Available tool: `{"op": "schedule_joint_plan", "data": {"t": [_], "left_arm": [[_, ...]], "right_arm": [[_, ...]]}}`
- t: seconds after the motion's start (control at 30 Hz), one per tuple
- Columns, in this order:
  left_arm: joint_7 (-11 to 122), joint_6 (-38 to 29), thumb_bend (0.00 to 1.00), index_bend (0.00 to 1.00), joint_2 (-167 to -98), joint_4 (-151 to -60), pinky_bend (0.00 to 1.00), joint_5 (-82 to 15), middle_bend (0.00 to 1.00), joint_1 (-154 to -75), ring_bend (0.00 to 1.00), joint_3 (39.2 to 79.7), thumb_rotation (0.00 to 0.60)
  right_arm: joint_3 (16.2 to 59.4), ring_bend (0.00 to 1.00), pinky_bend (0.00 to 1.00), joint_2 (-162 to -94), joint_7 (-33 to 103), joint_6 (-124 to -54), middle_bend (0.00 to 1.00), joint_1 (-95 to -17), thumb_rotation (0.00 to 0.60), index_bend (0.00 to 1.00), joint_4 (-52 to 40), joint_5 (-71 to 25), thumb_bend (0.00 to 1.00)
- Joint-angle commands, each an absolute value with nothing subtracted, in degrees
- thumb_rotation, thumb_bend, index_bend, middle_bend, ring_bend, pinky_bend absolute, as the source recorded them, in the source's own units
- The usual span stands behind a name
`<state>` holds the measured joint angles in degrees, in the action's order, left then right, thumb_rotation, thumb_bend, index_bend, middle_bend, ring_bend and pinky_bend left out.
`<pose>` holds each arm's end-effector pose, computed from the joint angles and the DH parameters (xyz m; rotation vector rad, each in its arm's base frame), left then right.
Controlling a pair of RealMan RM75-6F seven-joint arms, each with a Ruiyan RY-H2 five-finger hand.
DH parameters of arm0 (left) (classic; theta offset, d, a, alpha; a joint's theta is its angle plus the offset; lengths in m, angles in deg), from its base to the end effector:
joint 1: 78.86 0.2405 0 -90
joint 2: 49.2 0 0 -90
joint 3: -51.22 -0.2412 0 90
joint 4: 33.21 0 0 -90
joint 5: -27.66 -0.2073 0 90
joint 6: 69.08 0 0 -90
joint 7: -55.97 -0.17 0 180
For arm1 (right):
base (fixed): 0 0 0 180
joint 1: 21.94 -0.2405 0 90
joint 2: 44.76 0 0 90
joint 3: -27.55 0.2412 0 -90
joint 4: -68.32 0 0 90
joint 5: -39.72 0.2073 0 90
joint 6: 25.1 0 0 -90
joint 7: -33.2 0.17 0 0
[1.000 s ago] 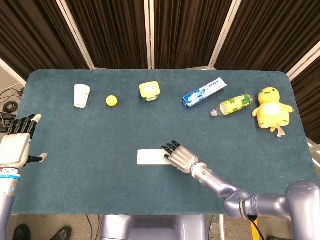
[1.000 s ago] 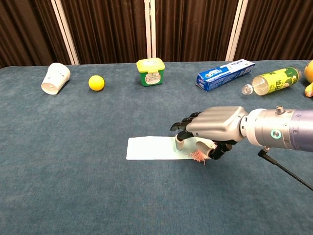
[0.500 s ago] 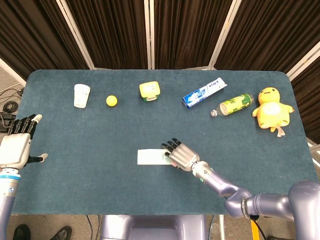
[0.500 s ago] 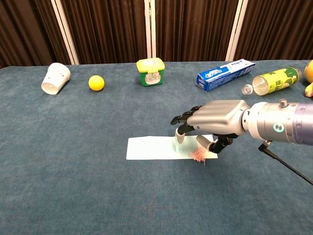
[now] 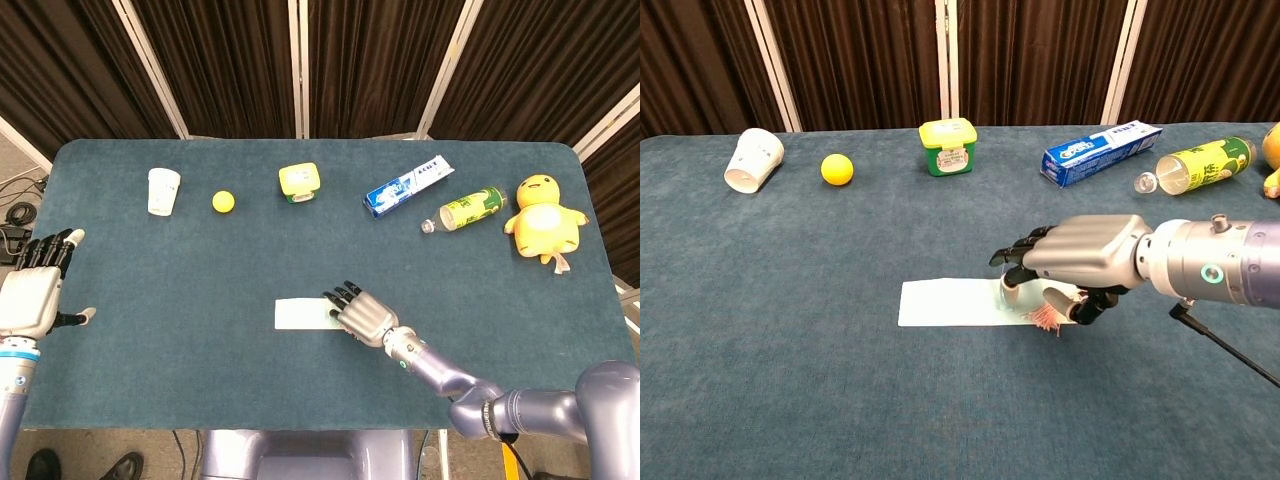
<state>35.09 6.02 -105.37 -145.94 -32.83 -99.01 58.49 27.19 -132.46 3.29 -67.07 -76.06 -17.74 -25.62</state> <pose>-0.2371 0.2735 0.1608 -1.3918 -0.9627 -0.7327 -0.1081 -0.3222 -0.0770 2.3810 -0.6019 0.6138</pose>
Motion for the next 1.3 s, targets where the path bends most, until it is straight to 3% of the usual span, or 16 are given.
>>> {"op": "schedule_joint_plan", "data": {"t": [0.03,1.03,1.3], "left_arm": [[35.32,6.12,0.00,0.00,-105.22,-146.06,0.00,-32.85,0.00,-98.91,0.00,58.58,0.600],[35.00,5.85,0.00,0.00,-105.28,-146.27,0.00,-33.20,0.00,-98.76,0.00,58.58,0.600],[35.24,6.12,0.00,0.00,-105.23,-146.06,0.00,-33.03,0.00,-98.56,0.00,58.75,0.600]], "right_arm": [[26.97,0.00,0.00,-132.88,2.92,-66.98,0.00,-76.03,0.600,0.29,-17.42,-25.49,0.76],[27.89,0.00,0.00,-132.99,1.54,-68.53,0.00,-76.04,0.600,0.28,-17.97,-25.71,0.76],[30.16,0.00,0.00,-128.28,5.36,-73.97,0.00,-74.18,0.600,0.15,-23.13,-29.66,0.76]]}}
